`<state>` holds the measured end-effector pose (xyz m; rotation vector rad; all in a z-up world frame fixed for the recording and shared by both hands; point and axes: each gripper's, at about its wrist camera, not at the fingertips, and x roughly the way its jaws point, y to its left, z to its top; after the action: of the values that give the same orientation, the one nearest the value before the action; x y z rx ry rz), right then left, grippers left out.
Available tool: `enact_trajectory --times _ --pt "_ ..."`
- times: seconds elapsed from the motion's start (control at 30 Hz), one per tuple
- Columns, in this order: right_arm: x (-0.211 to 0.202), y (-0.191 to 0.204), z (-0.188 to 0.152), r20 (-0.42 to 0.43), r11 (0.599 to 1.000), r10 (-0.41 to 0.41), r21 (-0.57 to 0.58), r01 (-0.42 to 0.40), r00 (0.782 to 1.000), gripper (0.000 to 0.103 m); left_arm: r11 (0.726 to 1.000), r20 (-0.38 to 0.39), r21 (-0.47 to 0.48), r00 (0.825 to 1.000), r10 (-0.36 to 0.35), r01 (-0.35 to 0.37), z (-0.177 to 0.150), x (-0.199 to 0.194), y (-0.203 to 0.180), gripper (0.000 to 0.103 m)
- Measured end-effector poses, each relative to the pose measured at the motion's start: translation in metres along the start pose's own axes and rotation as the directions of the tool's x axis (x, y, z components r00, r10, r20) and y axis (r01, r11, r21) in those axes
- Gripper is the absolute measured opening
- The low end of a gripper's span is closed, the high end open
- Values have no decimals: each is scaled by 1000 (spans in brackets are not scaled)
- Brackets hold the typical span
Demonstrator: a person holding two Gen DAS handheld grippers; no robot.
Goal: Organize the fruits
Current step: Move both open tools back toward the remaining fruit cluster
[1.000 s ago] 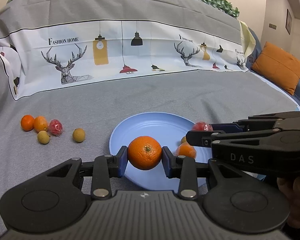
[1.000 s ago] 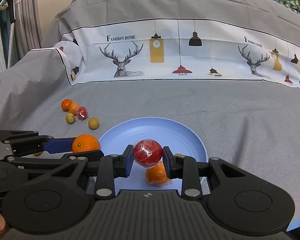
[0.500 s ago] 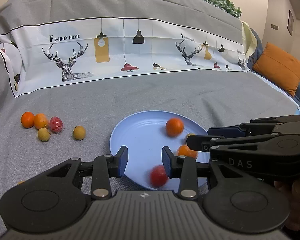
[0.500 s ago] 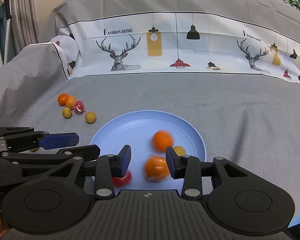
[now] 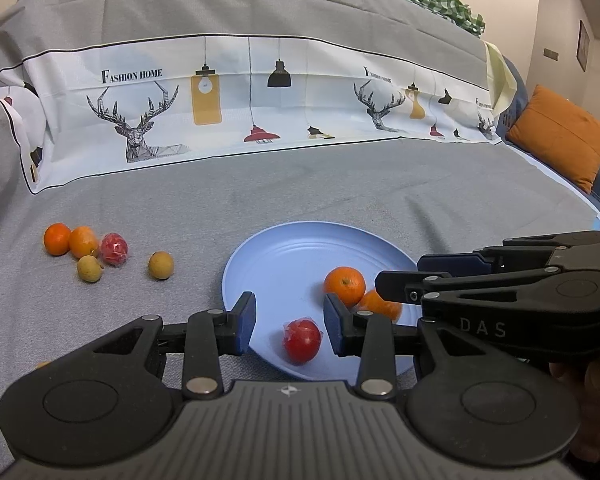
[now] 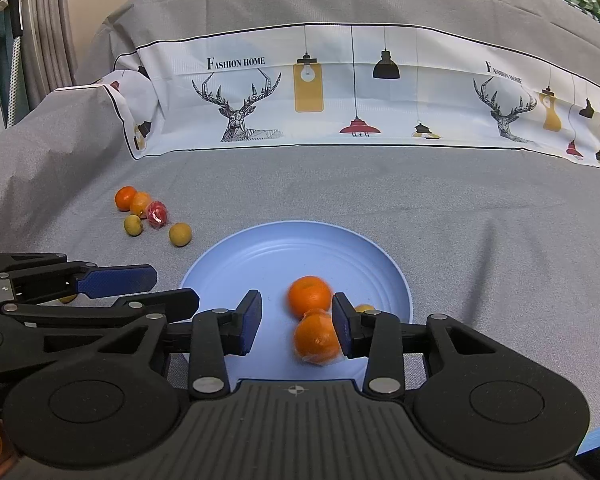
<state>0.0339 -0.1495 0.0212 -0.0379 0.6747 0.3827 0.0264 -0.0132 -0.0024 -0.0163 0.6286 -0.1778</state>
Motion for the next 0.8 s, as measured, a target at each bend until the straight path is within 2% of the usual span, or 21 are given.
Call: enact_trajectory --times 0.27,0.6,0.63,0.7,0.8 --pt "0 0 0 1 1000 -1 -1 1 1000 41 1000 -7 -3 1000 11 -11 1 2 3 41" --pt "-4 -2 3 23 1000 -7 8 7 1000 40 997 -2 -63 999 52 -52 5 -4 15 41" --pt "-5 -2 3 29 1000 -5 8 5 1000 39 996 2 -71 998 56 -56 5 -6 16 41" --pt "-8 -2 3 48 1000 -1 9 0 999 31 993 12 -98 998 67 -66 8 -9 22 41" --pt "-14 -4 5 72 1000 12 20 -13 997 27 981 32 -174 995 90 -83 14 -17 38 41"
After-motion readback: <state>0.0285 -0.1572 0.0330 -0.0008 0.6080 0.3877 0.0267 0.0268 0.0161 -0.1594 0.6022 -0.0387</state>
